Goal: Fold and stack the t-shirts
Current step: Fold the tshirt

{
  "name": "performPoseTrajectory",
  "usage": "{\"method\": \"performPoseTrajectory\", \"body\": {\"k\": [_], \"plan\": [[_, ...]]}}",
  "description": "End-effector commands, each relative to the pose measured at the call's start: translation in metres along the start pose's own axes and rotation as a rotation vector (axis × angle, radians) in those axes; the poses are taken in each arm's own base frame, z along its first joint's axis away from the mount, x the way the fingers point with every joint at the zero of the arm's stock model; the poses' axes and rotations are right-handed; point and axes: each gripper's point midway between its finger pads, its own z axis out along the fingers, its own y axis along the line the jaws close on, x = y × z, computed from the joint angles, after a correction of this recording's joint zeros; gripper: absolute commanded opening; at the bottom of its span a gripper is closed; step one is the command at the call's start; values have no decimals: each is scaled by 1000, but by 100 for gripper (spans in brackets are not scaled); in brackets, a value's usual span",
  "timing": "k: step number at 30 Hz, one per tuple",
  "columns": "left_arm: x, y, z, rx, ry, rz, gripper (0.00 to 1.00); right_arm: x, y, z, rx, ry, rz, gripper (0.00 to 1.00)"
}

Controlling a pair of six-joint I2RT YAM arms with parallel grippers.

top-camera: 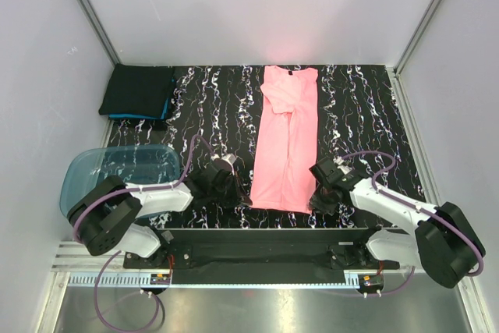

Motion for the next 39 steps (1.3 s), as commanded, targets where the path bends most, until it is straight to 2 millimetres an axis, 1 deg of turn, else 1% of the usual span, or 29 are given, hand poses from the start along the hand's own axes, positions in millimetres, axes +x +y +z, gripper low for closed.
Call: {"method": "performPoseTrajectory", "body": {"k": [1,3,5,6,8,12,13,14,18,19,21,22,23,24,25,26,27,28,29,30,31,32,33,34,35,36,37,38,39], "plan": [[-5,-7,-6,32,-28,23,0,1,-2,-2,10,-8,-3,7],[-5,-6,-7,32,-31,20,0,1,-3,-8,3,-11,-4,0],[-4,-7,-8,31,-27,18,0,-1,-6,-14,13,-24,1,0],[-5,-8,-9,35,-29,21,0,-4,-8,-21,11,-40,-3,0],[-4,-10,-11,37,-24,23,0,-6,-7,-28,2,-50,-8,0],[-11,-22,-21,55,-49,23,0,-8,4,-46,-71,-55,-22,0],[-10,-21,-23,46,-48,19,0,-9,5,-48,-76,-59,-23,0],[-14,-28,-29,67,-63,18,0,-10,6,-50,-79,-61,-26,0],[-18,-38,-38,70,-69,17,0,-14,6,-60,-87,-83,-40,0],[-21,-45,-41,77,-70,23,0,-16,7,-62,-91,-89,-42,0],[-23,-48,-39,70,-62,29,0,-21,12,-68,-111,-110,-55,0],[-27,-54,-40,74,-67,33,0,-26,16,-71,-119,-132,-63,0],[-30,-56,-40,71,-68,35,0,-29,18,-74,-119,-147,-70,0],[-31,-56,-36,61,-63,32,0,-38,23,-80,-120,-180,-80,0],[-36,-56,-36,58,-64,30,0,-42,25,-84,-117,-197,-90,0],[-44,-64,-36,67,-75,33,0,-47,26,-84,-96,-210,-116,0],[-47,-61,-34,47,-68,29,0,-57,31,-93,-90,-251,-119,0],[-56,-62,-34,46,-78,32,0,-63,33,-96,-80,-270,-122,0],[-65,-71,-36,65,-92,42,0,-68,34,-94,-55,-280,-150,0],[-74,-78,-37,80,-105,50,0,-79,45,-103,-67,-318,-152,0],[-83,-75,-35,65,-107,51,0,-84,49,-104,-64,-326,-165,0],[-98,-90,-39,93,-132,63,0,-91,51,-100,-39,-329,-182,0],[-109,-90,-40,86,-138,55,0,-100,62,-105,-61,-340,-183,0],[-114,-88,-36,72,-128,59,0,-105,67,-105,-65,-339,-185,0],[-123,-92,-36,73,-134,60,0,-119,64,-98,-35,-337,-179,0],[-140,-99,-41,83,-159,61,0,-127,74,-101,-66,-340,-176,0],[-146,-98,-35,79,-147,65,0,-136,77,-100,-72,-342,-174,0],[-153,-101,-33,87,-150,68,0,-151,84,-100,-76,-362,-187,0],[-172,-112,-38,112,-178,72,0,-160,87,-101,-76,-375,-192,0]]}}
